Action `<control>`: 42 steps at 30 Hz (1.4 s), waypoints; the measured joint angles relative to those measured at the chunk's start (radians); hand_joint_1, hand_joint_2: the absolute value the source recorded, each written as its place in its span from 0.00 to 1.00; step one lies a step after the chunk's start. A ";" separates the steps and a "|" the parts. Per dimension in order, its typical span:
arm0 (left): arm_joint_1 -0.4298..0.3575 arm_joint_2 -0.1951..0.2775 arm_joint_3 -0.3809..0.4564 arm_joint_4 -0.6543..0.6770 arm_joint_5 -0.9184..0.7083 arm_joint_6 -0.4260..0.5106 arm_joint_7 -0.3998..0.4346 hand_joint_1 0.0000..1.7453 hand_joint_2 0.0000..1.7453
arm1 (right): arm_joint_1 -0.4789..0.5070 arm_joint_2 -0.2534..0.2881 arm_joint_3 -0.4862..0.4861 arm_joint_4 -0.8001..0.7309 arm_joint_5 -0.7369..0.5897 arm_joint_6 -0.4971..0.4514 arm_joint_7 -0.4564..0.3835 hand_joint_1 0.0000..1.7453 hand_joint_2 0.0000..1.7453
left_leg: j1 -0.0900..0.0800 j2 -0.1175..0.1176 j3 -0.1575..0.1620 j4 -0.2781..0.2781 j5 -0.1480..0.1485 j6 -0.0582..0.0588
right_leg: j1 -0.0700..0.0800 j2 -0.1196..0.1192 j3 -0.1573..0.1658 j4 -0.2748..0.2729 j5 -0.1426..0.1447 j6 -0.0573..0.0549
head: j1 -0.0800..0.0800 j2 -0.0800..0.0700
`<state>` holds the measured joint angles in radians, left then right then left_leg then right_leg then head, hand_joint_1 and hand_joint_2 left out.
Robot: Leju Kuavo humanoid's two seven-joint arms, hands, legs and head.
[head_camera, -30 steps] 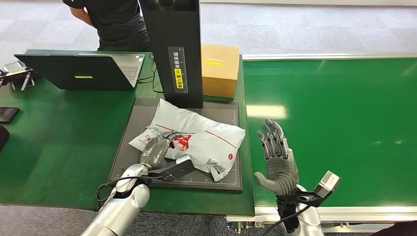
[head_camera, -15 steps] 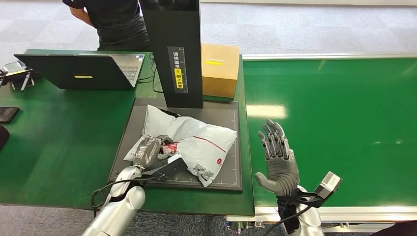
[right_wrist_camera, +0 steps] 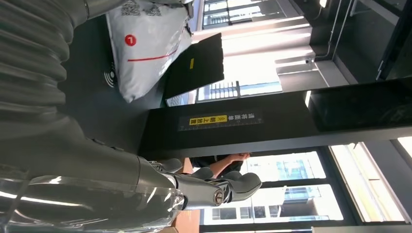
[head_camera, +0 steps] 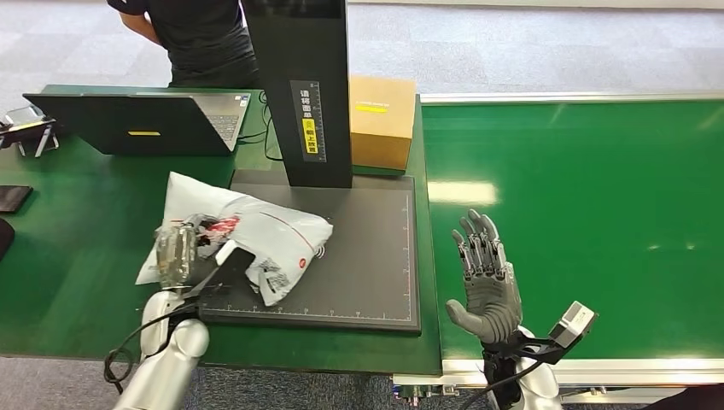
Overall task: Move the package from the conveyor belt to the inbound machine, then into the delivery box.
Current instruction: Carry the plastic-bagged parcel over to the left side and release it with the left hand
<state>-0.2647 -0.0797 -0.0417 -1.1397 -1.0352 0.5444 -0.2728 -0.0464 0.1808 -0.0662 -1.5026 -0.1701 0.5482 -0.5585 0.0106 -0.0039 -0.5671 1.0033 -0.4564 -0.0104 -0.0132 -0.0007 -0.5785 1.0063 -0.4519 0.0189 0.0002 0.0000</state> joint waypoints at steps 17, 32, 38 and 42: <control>-0.007 0.059 0.494 -0.049 0.084 0.150 -0.123 0.07 1.00 | 0.013 0.000 0.000 -0.009 -0.009 -0.025 0.003 0.00 1.00 | 0.000 0.002 -0.001 0.000 0.000 0.000 | 0.000 0.001 -0.001 0.000 0.000 0.000 | 0.000 0.000; -0.044 0.012 0.596 -0.032 0.252 0.144 -0.094 0.00 1.00 | 0.010 0.000 0.000 -0.016 -0.013 -0.025 0.013 0.00 1.00 | 0.000 0.001 -0.001 0.000 0.000 0.000 | 0.000 0.001 -0.001 0.000 0.000 0.000 | 0.000 0.000; -0.020 0.013 0.535 -0.056 0.389 0.097 -0.158 0.00 1.00 | 0.005 0.000 0.000 -0.016 -0.016 -0.018 0.013 0.00 1.00 | 0.000 0.001 -0.001 0.001 0.000 0.000 | 0.000 0.001 0.000 0.000 0.000 0.000 | 0.000 0.000; 0.000 0.002 0.487 -0.099 0.478 0.025 -0.187 0.00 1.00 | -0.003 0.000 0.000 -0.016 -0.015 -0.009 0.013 0.00 1.00 | 0.000 0.001 -0.001 0.001 0.000 0.000 | 0.000 0.001 0.000 0.000 0.000 0.000 | 0.000 0.000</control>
<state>-0.2648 -0.0779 0.4448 -1.2383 -0.5573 0.5689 -0.4599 -0.0493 0.1804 -0.0664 -1.5187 -0.1856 0.5387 -0.5453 0.0105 -0.0031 -0.5679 1.0040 -0.4563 -0.0104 -0.0135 0.0000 -0.5789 1.0062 -0.4517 0.0191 0.0002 0.0000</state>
